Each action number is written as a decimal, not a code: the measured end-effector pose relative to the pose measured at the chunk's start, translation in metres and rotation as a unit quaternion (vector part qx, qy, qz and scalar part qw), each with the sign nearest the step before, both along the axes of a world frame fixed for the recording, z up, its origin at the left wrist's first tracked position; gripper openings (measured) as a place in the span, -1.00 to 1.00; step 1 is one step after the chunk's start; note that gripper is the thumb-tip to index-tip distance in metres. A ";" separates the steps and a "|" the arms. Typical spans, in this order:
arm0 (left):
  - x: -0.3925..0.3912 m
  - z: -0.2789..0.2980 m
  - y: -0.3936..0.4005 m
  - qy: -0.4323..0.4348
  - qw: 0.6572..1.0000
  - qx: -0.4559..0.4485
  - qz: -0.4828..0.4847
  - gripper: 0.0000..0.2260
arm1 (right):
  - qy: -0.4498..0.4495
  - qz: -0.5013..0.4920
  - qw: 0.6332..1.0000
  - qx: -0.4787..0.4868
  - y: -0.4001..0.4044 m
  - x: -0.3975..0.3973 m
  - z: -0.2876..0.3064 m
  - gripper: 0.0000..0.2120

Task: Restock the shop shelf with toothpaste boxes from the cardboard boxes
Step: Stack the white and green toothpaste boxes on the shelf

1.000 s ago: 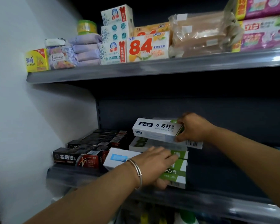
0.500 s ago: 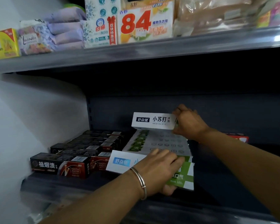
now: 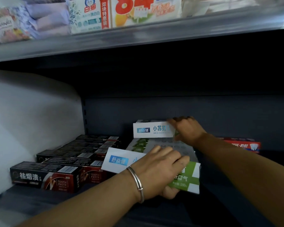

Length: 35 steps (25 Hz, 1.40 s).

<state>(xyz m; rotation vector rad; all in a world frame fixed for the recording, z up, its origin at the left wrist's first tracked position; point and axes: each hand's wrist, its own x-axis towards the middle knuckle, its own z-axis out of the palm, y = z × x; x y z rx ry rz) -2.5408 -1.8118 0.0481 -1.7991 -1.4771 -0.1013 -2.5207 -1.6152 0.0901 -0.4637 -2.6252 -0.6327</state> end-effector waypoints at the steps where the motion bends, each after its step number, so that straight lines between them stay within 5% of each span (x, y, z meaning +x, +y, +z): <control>1: -0.002 0.002 0.002 0.003 1.000 0.004 0.001 -0.38 | 0.000 0.003 1.000 0.004 0.005 -0.003 -0.002 -0.35; 13: -0.018 0.010 0.025 0.041 0.999 0.017 -0.026 -0.33 | 0.018 0.041 0.997 -0.062 0.029 -0.022 -0.021 -0.29; 22: -0.032 0.018 0.036 0.049 0.999 0.018 -0.015 -0.28 | 0.042 0.064 0.996 -0.051 0.038 -0.029 -0.020 -0.54; 35: -0.035 0.018 0.043 0.039 0.998 0.039 -0.013 -0.33 | 0.061 0.047 0.994 -0.084 0.057 -0.042 -0.026 -0.56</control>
